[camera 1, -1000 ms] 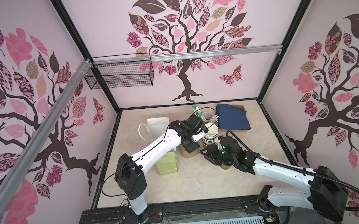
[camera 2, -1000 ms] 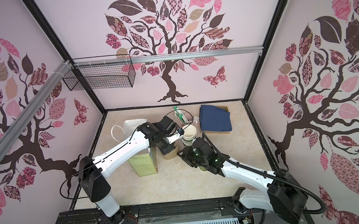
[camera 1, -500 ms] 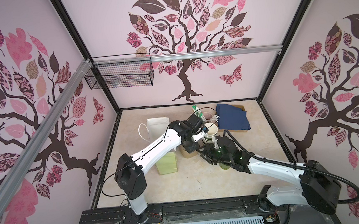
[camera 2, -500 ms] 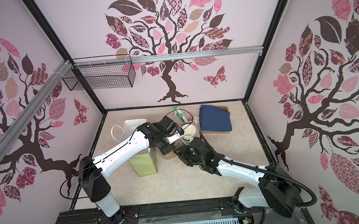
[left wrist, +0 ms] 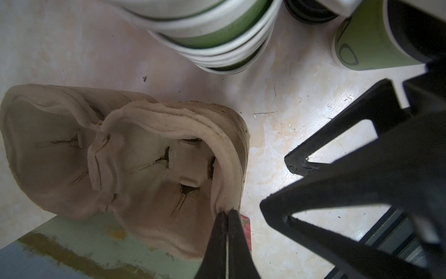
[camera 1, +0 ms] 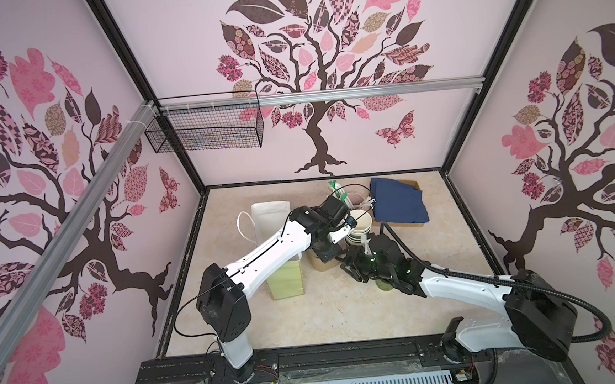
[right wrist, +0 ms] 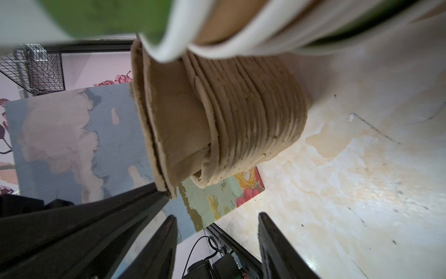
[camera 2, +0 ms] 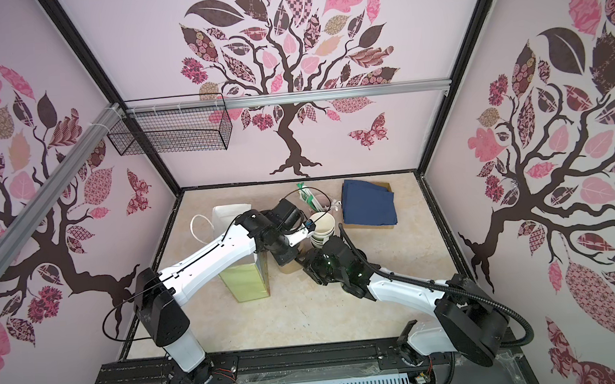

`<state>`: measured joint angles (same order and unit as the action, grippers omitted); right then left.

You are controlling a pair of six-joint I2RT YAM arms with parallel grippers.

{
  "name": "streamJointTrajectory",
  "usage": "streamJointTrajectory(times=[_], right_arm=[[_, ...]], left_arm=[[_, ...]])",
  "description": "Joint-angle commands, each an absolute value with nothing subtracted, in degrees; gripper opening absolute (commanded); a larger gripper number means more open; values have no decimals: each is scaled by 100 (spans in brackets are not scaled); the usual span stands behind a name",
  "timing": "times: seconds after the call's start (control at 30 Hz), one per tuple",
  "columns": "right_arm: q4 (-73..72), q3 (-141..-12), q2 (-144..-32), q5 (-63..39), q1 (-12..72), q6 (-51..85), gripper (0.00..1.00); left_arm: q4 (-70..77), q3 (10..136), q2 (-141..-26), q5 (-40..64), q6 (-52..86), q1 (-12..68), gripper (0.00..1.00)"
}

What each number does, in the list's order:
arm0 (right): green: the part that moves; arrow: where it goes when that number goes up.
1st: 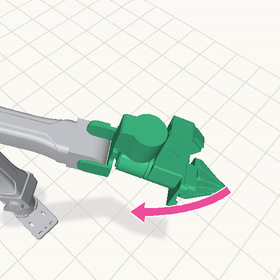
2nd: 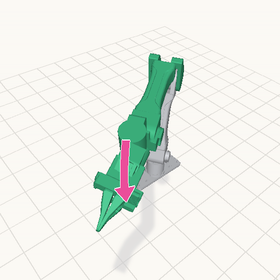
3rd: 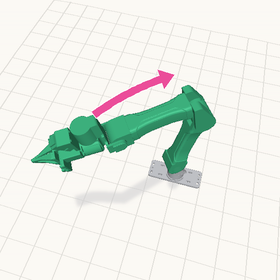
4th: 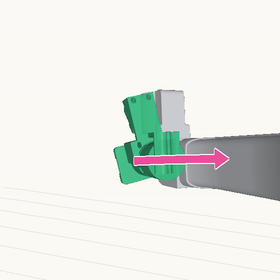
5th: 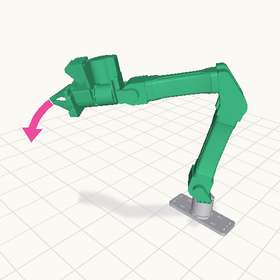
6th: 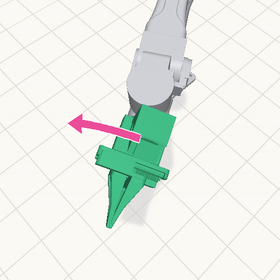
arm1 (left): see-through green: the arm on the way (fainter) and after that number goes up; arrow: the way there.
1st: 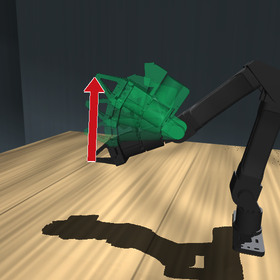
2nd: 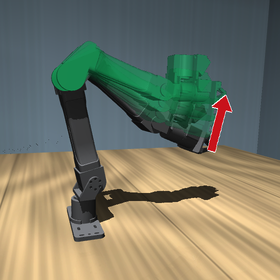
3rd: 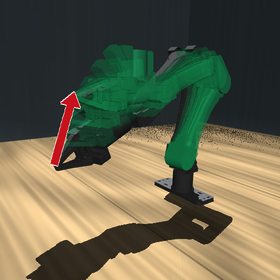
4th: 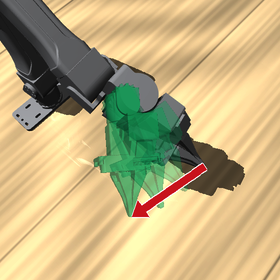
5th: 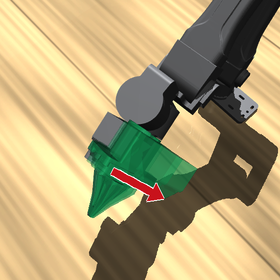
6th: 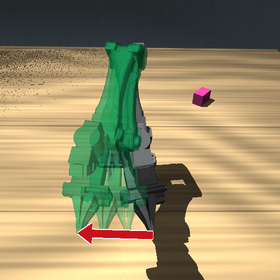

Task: Pack a coffee takeout order
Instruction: Separate the cup tray.

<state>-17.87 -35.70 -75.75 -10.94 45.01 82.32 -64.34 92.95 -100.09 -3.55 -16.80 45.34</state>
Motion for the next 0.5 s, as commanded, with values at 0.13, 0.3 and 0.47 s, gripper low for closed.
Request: streamJointTrajectory(times=[0.13, 0.3, 0.47], right_arm=[[-2507, -3371, -7609, -497, 4665, 8746, 56], [-2725, -3281, -7682, -300, 4702, 8929, 55], [-2899, -3277, -7833, -308, 4737, 8991, 55]], left_arm=[[-6394, 9395, -9979, -303, -1692, 4500, 0], [-6382, 9397, -9976, -299, -1686, 4500, 0], [-6391, 9396, -9984, -301, -1701, 4500, 0]])
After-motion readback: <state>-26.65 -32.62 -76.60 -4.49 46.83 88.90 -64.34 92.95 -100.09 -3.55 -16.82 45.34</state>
